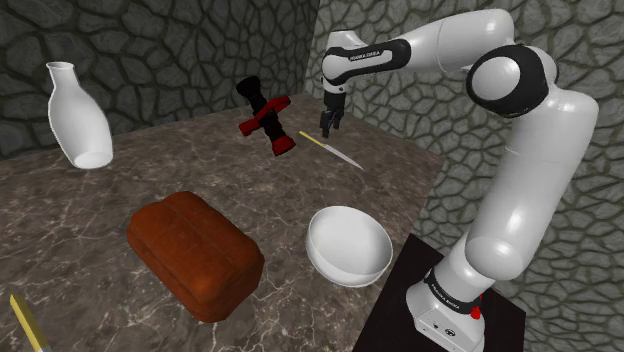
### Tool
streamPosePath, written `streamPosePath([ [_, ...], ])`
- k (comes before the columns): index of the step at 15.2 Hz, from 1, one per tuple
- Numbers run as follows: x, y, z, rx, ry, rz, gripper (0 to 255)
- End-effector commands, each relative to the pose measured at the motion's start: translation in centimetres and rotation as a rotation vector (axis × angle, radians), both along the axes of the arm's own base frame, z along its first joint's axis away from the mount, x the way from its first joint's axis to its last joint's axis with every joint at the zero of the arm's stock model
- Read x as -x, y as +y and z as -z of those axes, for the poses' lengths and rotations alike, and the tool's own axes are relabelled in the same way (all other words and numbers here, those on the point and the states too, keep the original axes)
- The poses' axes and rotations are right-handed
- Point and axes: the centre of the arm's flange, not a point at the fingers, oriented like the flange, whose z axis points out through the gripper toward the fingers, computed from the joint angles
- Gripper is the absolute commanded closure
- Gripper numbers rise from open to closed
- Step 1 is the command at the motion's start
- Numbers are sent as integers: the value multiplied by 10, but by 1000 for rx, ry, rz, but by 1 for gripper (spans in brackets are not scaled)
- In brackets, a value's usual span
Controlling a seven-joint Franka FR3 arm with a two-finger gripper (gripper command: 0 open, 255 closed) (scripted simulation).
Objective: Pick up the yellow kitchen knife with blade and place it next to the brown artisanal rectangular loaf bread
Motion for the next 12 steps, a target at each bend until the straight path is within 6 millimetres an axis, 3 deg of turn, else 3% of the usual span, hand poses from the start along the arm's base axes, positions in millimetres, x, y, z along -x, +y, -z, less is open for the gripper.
streamPosePath([
  [1, -26, -10, 15, -2, 12, -6, 0],
  [5, -64, -25, 38, -4, 30, -14, 0],
  [12, -58, -30, 77, -4, 30, -14, 0],
])
